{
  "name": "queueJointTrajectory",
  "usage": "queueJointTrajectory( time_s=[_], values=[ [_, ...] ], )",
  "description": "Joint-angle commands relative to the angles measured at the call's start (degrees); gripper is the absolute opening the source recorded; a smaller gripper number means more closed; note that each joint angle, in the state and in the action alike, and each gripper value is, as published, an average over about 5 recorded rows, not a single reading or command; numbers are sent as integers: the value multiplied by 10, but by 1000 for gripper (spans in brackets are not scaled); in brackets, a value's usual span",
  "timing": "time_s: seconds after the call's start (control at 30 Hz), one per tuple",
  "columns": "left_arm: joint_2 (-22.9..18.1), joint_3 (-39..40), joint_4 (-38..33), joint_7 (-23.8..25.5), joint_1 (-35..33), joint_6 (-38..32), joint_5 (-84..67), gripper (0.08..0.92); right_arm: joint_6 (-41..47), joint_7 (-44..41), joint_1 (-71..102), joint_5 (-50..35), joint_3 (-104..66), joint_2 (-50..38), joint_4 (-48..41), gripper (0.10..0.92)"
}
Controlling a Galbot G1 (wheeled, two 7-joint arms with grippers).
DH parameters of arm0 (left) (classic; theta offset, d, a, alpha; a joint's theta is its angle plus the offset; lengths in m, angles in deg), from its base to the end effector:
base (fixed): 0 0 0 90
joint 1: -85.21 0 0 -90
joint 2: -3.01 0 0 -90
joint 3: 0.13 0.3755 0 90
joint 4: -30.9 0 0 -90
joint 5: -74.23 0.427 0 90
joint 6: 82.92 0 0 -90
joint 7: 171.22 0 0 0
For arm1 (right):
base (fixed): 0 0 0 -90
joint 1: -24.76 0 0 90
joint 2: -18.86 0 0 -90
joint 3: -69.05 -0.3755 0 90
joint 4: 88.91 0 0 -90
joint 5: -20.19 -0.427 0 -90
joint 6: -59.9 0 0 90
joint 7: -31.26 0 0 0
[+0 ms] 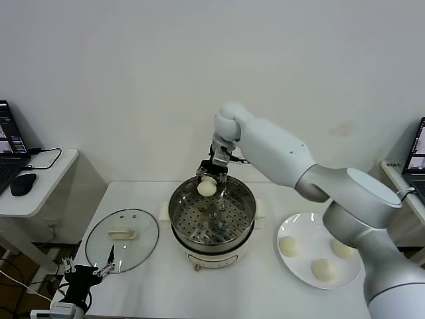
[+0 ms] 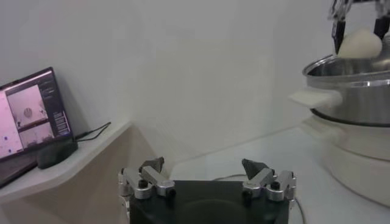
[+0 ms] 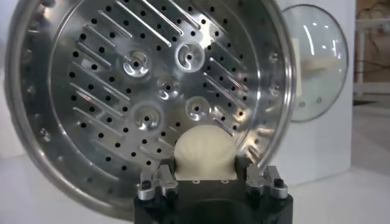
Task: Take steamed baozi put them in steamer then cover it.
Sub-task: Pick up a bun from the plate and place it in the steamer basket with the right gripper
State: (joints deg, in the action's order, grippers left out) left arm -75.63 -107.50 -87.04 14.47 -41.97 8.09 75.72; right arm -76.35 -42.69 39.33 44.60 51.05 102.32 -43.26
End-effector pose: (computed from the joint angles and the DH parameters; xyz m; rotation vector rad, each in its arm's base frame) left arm 0.1963 0.1450 -0.3369 0.0777 -2.9309 -0.5123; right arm 0.7038 0.2117 -0.0854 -2.0649 0.4011 -2.2012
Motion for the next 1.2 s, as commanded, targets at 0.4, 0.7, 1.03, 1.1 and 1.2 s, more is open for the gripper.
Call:
queueJointTrajectory(
  time_s=[0.4, 0.7, 1.03, 1.1, 1.2],
  values=[
    [1, 1, 6, 0, 3, 0, -3, 823, -12, 31, 24, 67, -12, 21, -39, 594],
    [-1, 2, 9, 1, 5, 0, -3, 823, 17, 26, 16, 31, -10, 19, -46, 728],
    [-4, 5, 12, 3, 9, 2, -3, 823, 145, -59, -42, -177, -12, -78, 81, 822],
    [-3, 6, 11, 5, 9, 3, -3, 823, 183, -61, -55, -225, -7, -113, 114, 823],
    [-1, 8, 8, 9, 10, 7, -4, 823, 265, -55, -72, -278, 3, -175, 162, 823]
  ],
)
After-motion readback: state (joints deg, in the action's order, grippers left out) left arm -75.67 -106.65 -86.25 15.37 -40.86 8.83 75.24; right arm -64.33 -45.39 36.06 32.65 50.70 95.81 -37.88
